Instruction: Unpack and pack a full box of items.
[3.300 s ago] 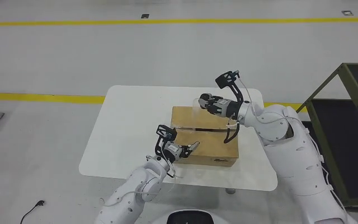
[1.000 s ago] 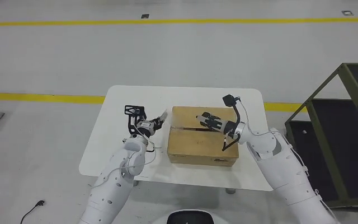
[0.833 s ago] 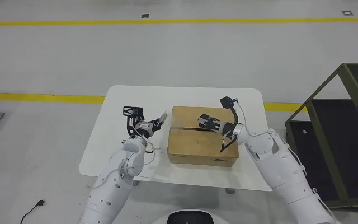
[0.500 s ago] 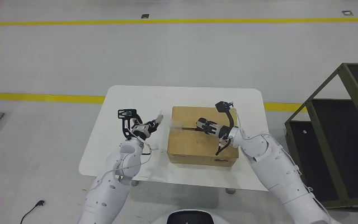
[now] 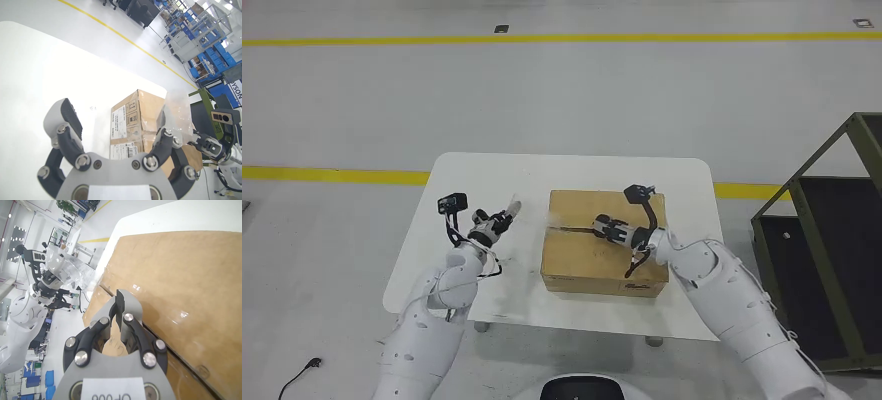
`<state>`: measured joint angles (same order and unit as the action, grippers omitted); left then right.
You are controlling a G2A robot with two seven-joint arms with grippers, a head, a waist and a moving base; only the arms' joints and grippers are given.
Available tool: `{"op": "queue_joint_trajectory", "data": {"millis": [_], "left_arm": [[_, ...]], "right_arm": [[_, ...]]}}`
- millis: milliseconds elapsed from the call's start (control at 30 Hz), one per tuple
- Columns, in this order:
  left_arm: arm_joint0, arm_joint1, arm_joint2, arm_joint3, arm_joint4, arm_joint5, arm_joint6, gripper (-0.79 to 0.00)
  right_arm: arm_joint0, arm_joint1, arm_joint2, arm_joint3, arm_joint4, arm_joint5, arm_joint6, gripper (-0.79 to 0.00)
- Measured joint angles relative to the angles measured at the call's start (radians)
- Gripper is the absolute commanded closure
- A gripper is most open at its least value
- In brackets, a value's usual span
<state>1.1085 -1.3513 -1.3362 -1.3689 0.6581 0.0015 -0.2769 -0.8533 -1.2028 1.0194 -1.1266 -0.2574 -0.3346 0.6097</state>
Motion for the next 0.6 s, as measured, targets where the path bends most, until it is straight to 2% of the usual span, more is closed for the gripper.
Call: {"op": "queue_joint_trajectory", "data": {"millis": [333, 600], "left_arm": [[0.0, 0.001, -0.025, 0.023, -0.11, -0.016, -0.036, -0.785], [0.005, 0.004, -0.03, 0.02, -0.124, -0.019, -0.043, -0.785]], "right_arm": [[0.015, -0.013, 0.004, -0.021, 0.065, -0.122, -0.066, 0.0], [0.107, -0.063, -0.104, 0.068, 0.132, -0.144, -0.039, 0.0]]}}
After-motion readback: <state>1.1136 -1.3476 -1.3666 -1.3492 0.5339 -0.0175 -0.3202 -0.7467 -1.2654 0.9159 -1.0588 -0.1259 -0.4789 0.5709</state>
